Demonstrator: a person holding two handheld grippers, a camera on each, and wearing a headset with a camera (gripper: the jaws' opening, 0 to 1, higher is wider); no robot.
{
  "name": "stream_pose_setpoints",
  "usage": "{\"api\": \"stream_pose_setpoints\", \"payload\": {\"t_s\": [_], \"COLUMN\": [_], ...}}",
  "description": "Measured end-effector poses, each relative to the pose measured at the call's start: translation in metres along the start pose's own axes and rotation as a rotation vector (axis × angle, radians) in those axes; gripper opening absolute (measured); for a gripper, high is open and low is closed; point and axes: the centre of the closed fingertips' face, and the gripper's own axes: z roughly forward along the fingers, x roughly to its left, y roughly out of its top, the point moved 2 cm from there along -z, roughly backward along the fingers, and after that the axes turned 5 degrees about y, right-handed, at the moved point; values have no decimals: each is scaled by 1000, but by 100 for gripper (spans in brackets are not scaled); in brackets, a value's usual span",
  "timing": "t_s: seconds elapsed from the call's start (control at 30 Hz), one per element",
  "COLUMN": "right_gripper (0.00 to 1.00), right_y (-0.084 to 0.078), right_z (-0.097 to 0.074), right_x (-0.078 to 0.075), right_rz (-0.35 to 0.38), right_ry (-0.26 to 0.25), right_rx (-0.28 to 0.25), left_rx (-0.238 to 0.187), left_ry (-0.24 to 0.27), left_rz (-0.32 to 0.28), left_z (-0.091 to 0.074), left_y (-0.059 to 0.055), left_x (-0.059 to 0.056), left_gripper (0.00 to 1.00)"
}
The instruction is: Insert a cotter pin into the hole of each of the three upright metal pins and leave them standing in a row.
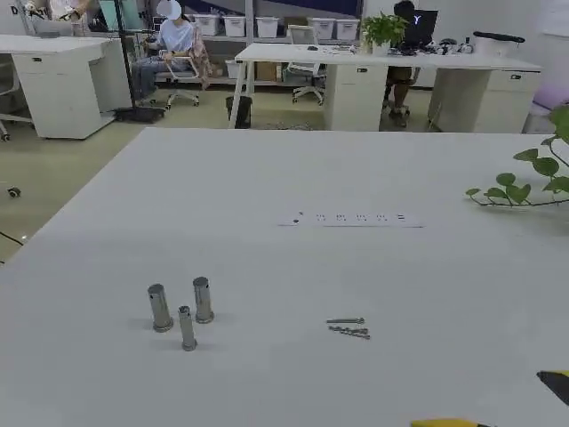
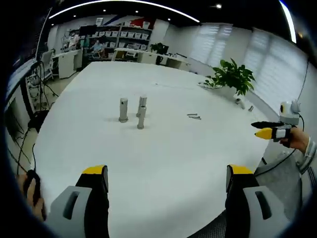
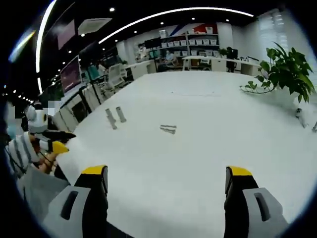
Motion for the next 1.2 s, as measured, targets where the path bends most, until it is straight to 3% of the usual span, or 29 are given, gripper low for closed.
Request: {"api": "stream_pose_setpoints", "payload": {"t_s": [0.67,1.2], "right_gripper": [93,90], "right_y": [-3,-6], "right_z": [-11,-15], "right_x": [-5,-12], "right_rz": [-40,-68], "right_ry": [-18,-30], "right_rx": [2,10], "left_rx": [-11,-21], "left_ry": [30,33], "left_rz": [42,61], "left_z": [-3,0], "left_y": [4,6], "left_x": [12,11], "left_gripper": [99,93]}}
